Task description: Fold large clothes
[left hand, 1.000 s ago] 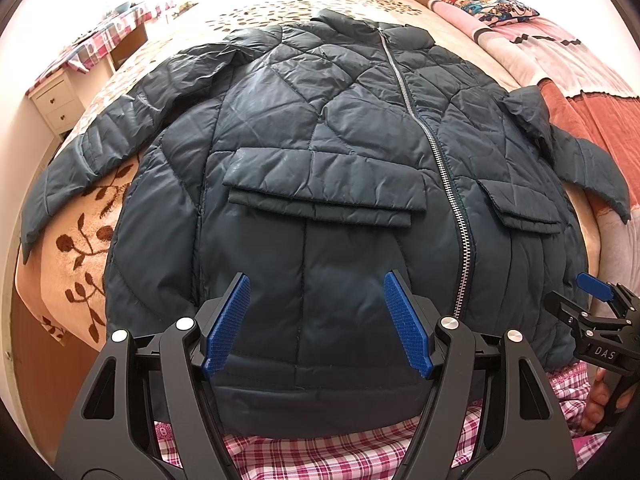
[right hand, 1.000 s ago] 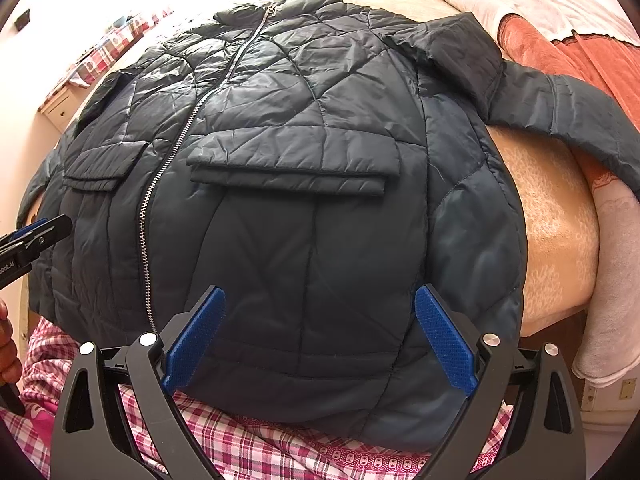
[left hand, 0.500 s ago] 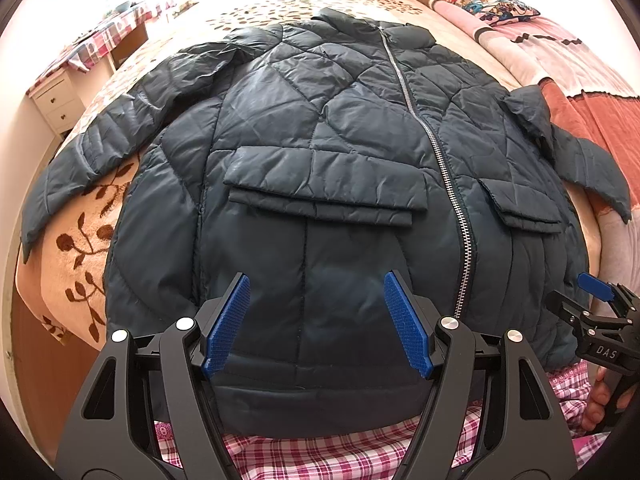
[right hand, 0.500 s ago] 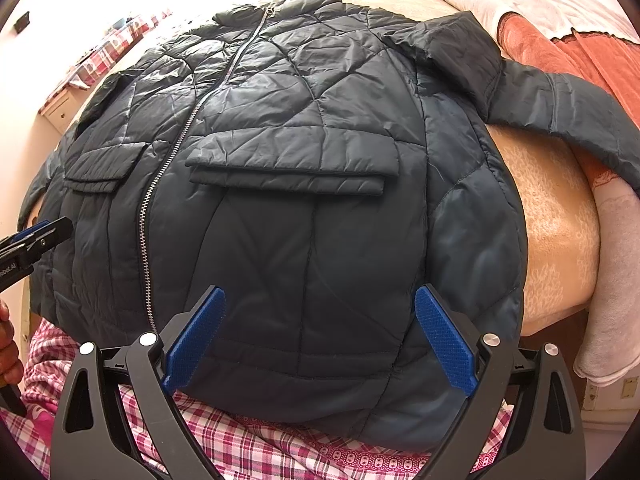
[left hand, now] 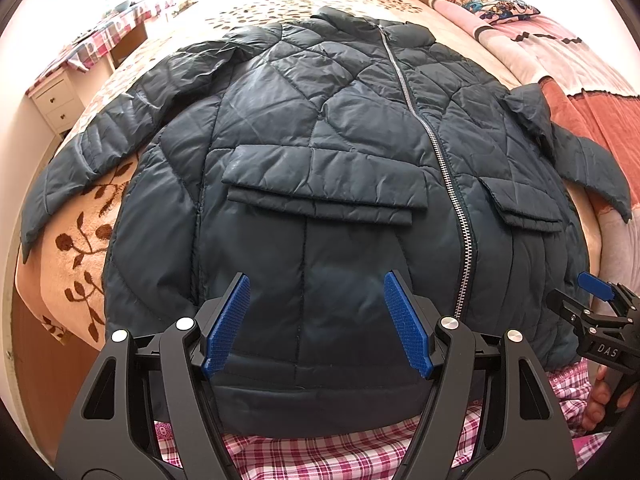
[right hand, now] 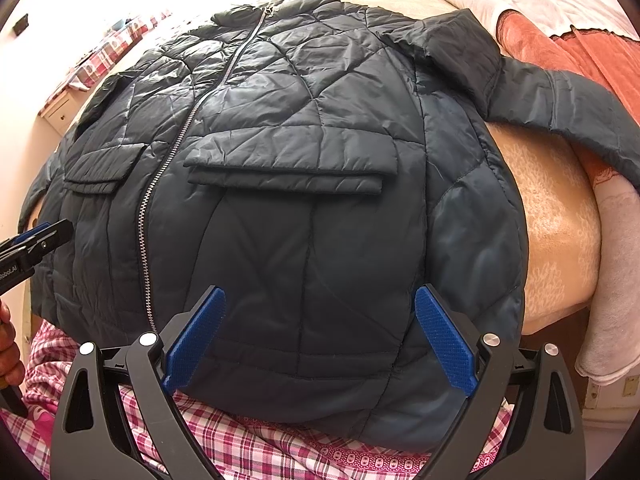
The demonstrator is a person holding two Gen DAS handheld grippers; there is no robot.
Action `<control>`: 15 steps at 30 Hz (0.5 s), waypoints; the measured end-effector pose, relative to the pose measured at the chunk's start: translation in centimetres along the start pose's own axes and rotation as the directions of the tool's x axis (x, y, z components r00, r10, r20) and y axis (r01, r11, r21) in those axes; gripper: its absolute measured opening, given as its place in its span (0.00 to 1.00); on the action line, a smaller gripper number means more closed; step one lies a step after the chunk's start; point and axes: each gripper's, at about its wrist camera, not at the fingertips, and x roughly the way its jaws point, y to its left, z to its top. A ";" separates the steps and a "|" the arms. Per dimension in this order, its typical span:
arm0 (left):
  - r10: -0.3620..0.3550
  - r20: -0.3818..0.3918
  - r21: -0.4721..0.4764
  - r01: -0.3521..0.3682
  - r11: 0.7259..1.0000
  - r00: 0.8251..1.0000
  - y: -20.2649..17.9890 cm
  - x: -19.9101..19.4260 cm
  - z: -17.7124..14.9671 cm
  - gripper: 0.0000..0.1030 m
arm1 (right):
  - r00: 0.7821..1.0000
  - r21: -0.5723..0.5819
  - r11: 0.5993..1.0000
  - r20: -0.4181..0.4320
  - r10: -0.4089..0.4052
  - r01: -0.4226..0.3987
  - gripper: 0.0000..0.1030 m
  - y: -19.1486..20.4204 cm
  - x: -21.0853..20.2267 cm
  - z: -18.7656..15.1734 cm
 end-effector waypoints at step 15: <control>-0.001 0.004 0.005 0.001 1.000 1.000 -0.1 0.0 -0.2 0.69 | 0.999 0.031 0.999 0.050 -0.012 0.010 0.90 -0.9 -1.0 0.4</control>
